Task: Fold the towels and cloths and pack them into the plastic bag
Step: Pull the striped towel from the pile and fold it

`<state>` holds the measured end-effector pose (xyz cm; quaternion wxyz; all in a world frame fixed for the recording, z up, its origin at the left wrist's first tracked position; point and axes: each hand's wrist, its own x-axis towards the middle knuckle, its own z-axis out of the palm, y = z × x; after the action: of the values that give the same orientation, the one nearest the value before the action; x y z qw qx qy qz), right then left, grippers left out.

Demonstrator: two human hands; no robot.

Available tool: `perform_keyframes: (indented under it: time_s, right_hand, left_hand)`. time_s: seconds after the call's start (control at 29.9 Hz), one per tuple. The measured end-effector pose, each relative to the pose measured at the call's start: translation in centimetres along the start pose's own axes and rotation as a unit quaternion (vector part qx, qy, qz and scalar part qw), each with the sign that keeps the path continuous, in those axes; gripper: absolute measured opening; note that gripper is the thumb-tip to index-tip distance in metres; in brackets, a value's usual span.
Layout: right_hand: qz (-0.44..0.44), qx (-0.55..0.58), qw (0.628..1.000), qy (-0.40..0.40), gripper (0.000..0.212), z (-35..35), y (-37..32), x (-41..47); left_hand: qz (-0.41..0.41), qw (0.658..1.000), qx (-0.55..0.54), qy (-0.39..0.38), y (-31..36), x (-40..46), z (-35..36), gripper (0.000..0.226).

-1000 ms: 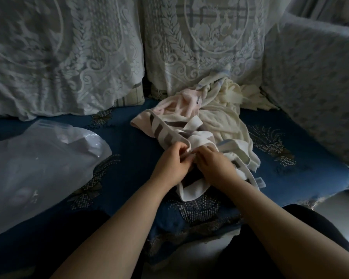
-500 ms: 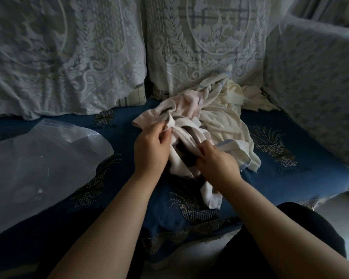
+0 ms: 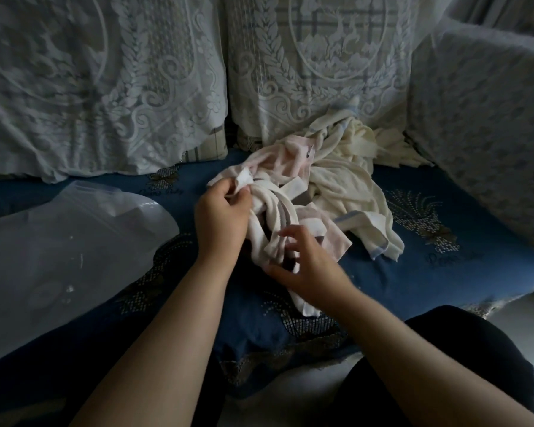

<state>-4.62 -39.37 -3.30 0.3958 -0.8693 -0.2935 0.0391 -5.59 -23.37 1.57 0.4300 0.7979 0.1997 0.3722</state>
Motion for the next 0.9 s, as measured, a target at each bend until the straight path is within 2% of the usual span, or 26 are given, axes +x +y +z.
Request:
perform_keyframes:
  time_s: [0.07, 0.13, 0.2, 0.33, 0.37, 0.4, 0.47, 0.5, 0.57, 0.63, 0.7, 0.84, 0.9]
  right_hand:
    - [-0.058, -0.091, 0.993, 0.056, 0.056, 1.6, 0.7, 0.0]
    - [-0.055, -0.097, 0.989, 0.098, 0.059, 2.3, 1.1, 0.4]
    - [-0.034, -0.050, 0.989, 0.138, 0.055, 2.3, 1.3, 1.0]
    - [-0.039, 0.084, 0.957, 0.275, 0.017, 1.3, 1.9, 2.1]
    - [-0.044, 0.122, 0.948, 0.292, 0.012, 0.8, 1.9, 2.2]
    - [-0.043, 0.162, 0.940, 0.296, 0.010, 0.1, 1.5, 2.1]
    - [-0.054, 0.188, 0.942, 0.274, 0.014, -1.5, 0.4, 1.7]
    - [-0.085, 0.153, 0.952, 0.249, 0.018, -2.5, -0.4, 1.4]
    - [-0.152, 0.060, 0.972, 0.169, 0.023, -4.4, -1.7, 1.3]
    - [-0.152, 0.035, 0.985, 0.074, 0.017, -6.0, -3.2, 1.7]
    - [-0.126, 0.020, 0.991, 0.031, 0.009, -6.8, -4.0, 2.3]
    - [-0.154, -0.005, 0.985, 0.075, 0.020, -7.2, -5.1, 2.9]
    - [-0.104, 0.013, 0.991, 0.083, 0.029, -7.6, -5.7, 2.9]
  left_hand:
    - [-0.020, 1.000, -0.018, -0.009, 0.0, 0.2, -0.1, 0.016]
    - [-0.068, 0.995, -0.066, -0.024, -0.2, 0.5, -0.3, 0.014]
    - [-0.120, 0.980, -0.153, -0.051, -0.4, 0.8, -0.4, 0.008]
    - [-0.212, 0.937, -0.261, -0.091, -0.6, 1.1, -0.6, 0.010]
    - [-0.218, 0.933, -0.272, -0.093, -0.6, 1.1, -0.7, 0.009]
    - [-0.199, 0.944, -0.246, -0.096, -0.6, 1.2, -0.8, 0.008]
    - [-0.099, 0.984, -0.101, -0.112, -0.5, 1.1, -0.9, 0.014]
    - [-0.044, 0.991, -0.031, -0.120, -0.4, 0.9, -1.0, 0.019]
    - [0.028, 0.988, 0.015, -0.151, 0.2, 0.3, -1.0, 0.024]
    - [0.079, 0.980, 0.005, -0.181, 0.8, -0.4, -0.8, 0.026]
    - [0.099, 0.968, -0.042, -0.226, 1.3, -0.9, -0.7, 0.024]
    - [0.071, 0.944, -0.139, -0.291, 2.2, -1.4, -1.5, 0.018]
    - [0.084, 0.937, -0.155, -0.303, 2.5, -1.6, -2.1, 0.025]
